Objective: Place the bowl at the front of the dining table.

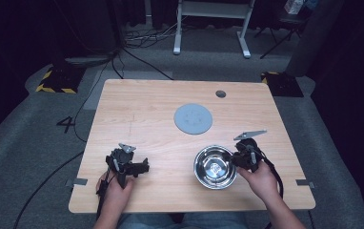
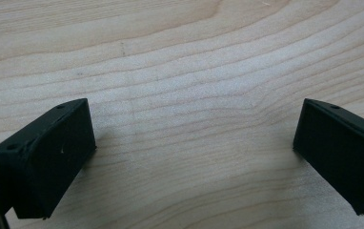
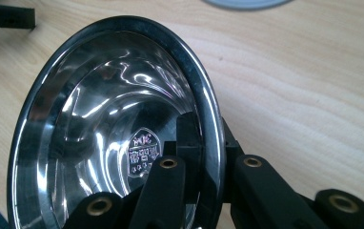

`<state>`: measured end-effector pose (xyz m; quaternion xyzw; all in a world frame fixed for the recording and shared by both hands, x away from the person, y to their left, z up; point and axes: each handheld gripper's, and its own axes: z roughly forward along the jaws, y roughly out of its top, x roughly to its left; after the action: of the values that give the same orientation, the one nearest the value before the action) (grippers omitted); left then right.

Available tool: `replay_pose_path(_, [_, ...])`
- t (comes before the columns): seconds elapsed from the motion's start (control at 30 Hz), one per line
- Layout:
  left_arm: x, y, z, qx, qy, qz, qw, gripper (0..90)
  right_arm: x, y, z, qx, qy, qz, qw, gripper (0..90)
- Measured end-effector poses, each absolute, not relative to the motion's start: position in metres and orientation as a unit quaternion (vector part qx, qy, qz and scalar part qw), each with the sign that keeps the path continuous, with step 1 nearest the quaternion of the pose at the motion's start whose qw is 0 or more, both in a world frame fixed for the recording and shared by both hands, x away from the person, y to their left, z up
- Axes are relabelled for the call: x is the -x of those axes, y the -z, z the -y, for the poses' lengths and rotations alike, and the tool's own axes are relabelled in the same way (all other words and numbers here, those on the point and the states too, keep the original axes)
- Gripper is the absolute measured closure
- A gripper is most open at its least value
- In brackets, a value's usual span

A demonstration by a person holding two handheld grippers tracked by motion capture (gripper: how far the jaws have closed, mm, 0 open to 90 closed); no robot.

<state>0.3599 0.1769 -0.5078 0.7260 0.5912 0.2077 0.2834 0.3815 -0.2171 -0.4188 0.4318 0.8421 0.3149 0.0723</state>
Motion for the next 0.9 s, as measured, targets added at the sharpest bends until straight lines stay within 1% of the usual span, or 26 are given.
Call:
replay_pose_path(0.43, [-0.359,0.508,-0.177,-0.725,-0.209,-0.592,0.283,0.4,-0.405,0.397,0.212,-0.423,-0.321,-0.842,0.094,85.5])
replay_pose_path(0.67, [-0.359,0.508,-0.177,-0.726,-0.209,-0.592,0.283,0.4,-0.426,0.383,0.211,-0.423,-0.325,-0.839,0.112,85.6])
replay_pose_path(0.9, [-0.358,0.508,-0.177,-0.726,-0.209,-0.592,0.283,0.4,-0.444,0.373,0.21,-0.427,-0.329,-0.834,0.117,85.6])
